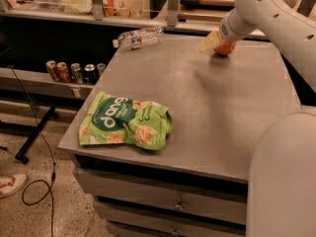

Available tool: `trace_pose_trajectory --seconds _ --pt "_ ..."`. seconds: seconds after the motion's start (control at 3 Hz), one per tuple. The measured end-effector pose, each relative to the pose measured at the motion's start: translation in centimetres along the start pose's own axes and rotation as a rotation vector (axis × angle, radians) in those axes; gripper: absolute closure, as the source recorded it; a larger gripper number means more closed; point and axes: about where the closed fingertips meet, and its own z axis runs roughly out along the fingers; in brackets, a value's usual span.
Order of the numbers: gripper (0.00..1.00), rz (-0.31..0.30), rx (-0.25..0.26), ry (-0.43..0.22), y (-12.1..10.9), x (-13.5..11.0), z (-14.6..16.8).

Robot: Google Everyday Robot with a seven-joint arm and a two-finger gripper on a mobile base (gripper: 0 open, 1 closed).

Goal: Move apple near green rice chip bag

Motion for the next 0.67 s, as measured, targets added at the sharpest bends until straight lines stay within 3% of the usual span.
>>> trace_pose_trajectory --seconds 0.33,0.67 --pt "0.0 -0.001 -0.02 0.003 0.51 -0.2 1.08" --pt "0.19 0.005 -0.036 0.006 0.73 -0.15 1.89"
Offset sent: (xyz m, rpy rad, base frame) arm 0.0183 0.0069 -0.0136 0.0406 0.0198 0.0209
